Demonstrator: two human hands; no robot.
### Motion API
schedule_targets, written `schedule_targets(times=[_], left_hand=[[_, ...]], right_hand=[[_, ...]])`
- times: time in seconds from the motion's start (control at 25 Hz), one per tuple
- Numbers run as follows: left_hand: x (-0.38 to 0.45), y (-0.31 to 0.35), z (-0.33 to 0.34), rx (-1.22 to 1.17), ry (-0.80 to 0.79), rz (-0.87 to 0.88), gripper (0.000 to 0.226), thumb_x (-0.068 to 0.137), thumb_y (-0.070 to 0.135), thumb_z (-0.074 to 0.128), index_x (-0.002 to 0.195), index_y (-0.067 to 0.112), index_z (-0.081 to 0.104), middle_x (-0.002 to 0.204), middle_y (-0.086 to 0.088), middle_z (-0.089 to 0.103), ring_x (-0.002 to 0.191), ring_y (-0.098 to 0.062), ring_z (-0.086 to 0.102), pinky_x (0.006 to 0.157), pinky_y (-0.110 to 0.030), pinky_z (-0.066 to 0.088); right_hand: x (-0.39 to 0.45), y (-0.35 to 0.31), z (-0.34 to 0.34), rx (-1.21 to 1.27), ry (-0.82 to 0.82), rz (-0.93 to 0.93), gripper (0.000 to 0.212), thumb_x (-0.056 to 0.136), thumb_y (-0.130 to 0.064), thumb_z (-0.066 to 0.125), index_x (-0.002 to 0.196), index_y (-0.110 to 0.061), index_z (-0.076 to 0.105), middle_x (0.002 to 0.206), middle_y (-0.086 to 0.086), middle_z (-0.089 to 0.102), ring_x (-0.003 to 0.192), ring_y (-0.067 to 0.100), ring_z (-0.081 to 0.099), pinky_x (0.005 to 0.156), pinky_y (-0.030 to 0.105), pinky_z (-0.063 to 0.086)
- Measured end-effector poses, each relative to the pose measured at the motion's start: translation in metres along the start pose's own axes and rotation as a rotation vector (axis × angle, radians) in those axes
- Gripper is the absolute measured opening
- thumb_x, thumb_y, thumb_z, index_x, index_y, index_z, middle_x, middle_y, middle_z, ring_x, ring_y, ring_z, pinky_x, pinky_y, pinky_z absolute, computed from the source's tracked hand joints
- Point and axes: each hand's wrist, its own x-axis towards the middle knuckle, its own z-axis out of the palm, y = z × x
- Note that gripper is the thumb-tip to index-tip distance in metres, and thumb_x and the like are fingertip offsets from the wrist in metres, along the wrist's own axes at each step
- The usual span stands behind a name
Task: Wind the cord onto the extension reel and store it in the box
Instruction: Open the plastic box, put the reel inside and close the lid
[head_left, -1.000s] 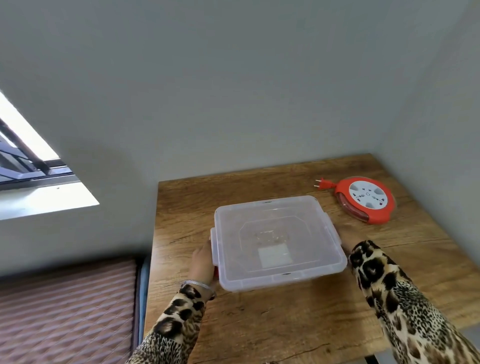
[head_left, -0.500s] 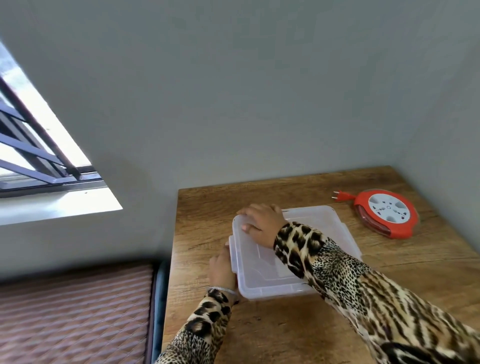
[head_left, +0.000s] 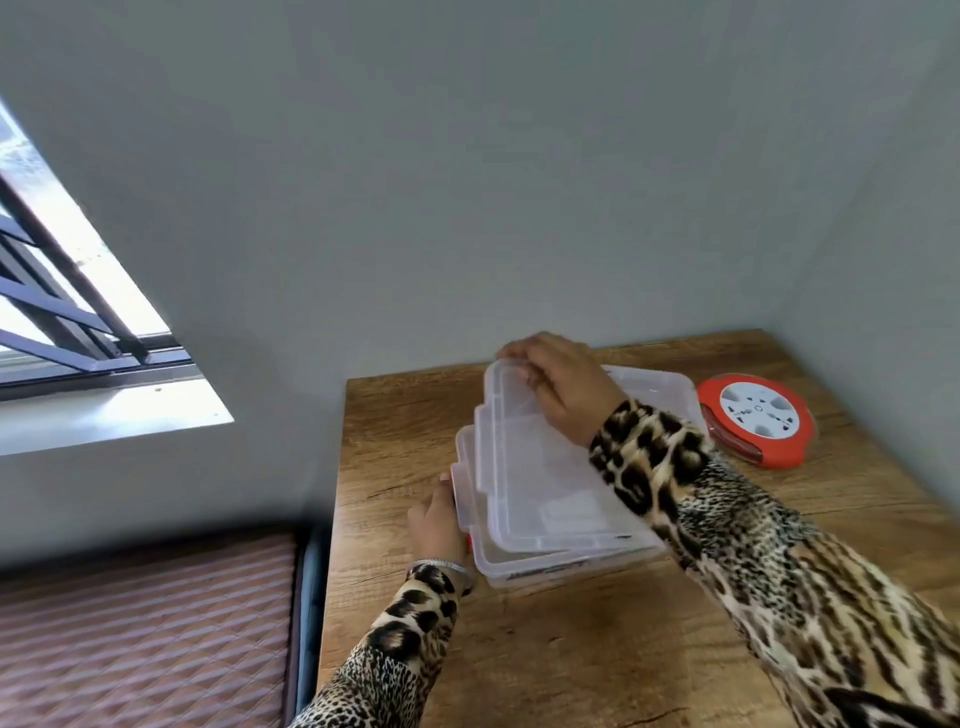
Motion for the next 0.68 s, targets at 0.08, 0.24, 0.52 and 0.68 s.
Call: schedule_targets(times=[0.08, 0.24, 0.52, 0.68], left_hand=[[0.004, 0.003, -0.005, -0.194, 0.049, -0.009, 0.036, 0.096, 0.022, 0.047, 0.061, 0.014, 0.053, 0.062, -0.007, 0.049, 0.061, -0.021, 0.045, 0.065, -0.028, 0.04], [0.008, 0.029, -0.016, -0.026, 0.158, 0.156, 0.034, 0.094, 0.037, 0.05, 0.108, 0.007, 0.056, 0.105, -0.012, 0.063, 0.097, -0.03, 0.058, 0.086, -0.044, 0.048], [-0.037, 0.1, 0.047, 0.213, 0.109, 0.838, 0.018, 0.088, 0.034, 0.06, 0.102, 0.023, 0.058, 0.103, 0.011, 0.053, 0.103, -0.01, 0.043, 0.089, -0.04, 0.044], [-0.081, 0.113, 0.122, 0.161, -0.132, 0.986, 0.01, 0.084, 0.019, 0.064, 0.095, 0.018, 0.062, 0.096, 0.011, 0.056, 0.096, -0.01, 0.047, 0.084, -0.027, 0.035]], right_hand=[[-0.002, 0.003, -0.035, 0.009, 0.056, 0.007, 0.028, 0.094, -0.006, 0.046, 0.117, -0.009, 0.06, 0.11, 0.008, 0.061, 0.104, 0.021, 0.057, 0.093, 0.043, 0.043], [-0.04, 0.017, -0.096, -0.031, 0.076, 0.029, 0.029, 0.094, -0.006, 0.049, 0.12, -0.013, 0.057, 0.11, 0.006, 0.057, 0.104, 0.011, 0.055, 0.095, 0.026, 0.043], [-0.171, 0.033, -0.158, -0.103, 0.224, 0.199, 0.024, 0.091, -0.018, 0.049, 0.113, -0.014, 0.057, 0.11, -0.008, 0.055, 0.107, 0.008, 0.054, 0.094, 0.018, 0.04], [-0.245, 0.038, -0.171, -0.21, 0.154, 0.252, 0.024, 0.087, -0.015, 0.049, 0.109, -0.013, 0.059, 0.105, -0.011, 0.054, 0.101, 0.003, 0.052, 0.091, 0.014, 0.038]])
